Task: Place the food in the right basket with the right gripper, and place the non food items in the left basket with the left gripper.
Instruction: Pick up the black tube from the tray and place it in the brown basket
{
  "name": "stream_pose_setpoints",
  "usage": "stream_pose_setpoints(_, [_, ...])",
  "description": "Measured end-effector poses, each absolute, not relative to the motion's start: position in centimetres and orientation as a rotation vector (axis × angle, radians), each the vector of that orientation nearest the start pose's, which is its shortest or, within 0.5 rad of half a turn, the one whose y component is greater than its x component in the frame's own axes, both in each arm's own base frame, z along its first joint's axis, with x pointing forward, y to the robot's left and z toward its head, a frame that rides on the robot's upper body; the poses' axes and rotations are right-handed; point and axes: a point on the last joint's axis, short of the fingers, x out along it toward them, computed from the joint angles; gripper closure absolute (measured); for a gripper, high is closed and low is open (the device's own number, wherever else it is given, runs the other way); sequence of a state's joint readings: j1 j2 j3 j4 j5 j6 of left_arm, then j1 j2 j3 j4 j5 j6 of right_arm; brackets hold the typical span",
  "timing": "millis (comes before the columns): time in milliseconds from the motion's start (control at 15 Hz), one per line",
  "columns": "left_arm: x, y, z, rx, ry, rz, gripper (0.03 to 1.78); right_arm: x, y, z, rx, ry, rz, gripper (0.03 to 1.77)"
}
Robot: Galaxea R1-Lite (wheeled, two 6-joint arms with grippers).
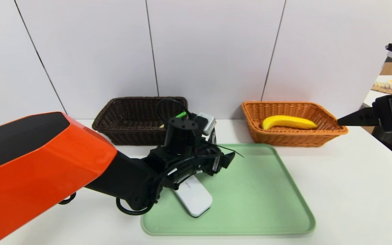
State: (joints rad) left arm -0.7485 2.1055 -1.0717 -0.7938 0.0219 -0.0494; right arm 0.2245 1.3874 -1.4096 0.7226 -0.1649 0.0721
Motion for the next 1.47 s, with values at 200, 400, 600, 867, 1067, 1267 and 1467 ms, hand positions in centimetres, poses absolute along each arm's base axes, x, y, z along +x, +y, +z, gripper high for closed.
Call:
stream_pose_setpoints(200, [29.8,-27.6,12.2,0.049,0.242,-0.699,0.26,18.8,3.9,30.8,-0.066,0.686,0.034,0.11])
stream_pose_setpoints(400, [29.8,-27.7,12.3,0.049,0.238,-0.697,0.73,18.3,3.8,30.6,-0.062,0.693,0.046,0.11])
stream_pose_setpoints(600, [29.8,-27.7,12.4,0.045,0.233,-0.696,1.04,17.9,3.7,30.5,-0.062,0.694,0.046,0.11])
stream_pose_setpoints(867, [29.8,-27.7,12.5,0.043,0.230,-0.695,1.50,17.5,3.6,30.6,-0.057,0.688,0.053,0.11])
stream_pose_setpoints(1067, [29.7,-27.7,12.6,0.044,0.230,-0.696,1.50,17.2,3.5,30.3,-0.055,0.695,0.051,0.11])
stream_pose_setpoints(1267, [29.4,-27.6,13.4,0.042,0.212,-0.690,1.50,16.7,3.4,30.0,-0.056,0.702,0.050,0.11])
stream_pose_setpoints(1467, [28.3,-27.8,15.0,0.035,0.190,-0.710,1.50,16.2,3.2,29.9,-0.056,0.700,0.048,0.11])
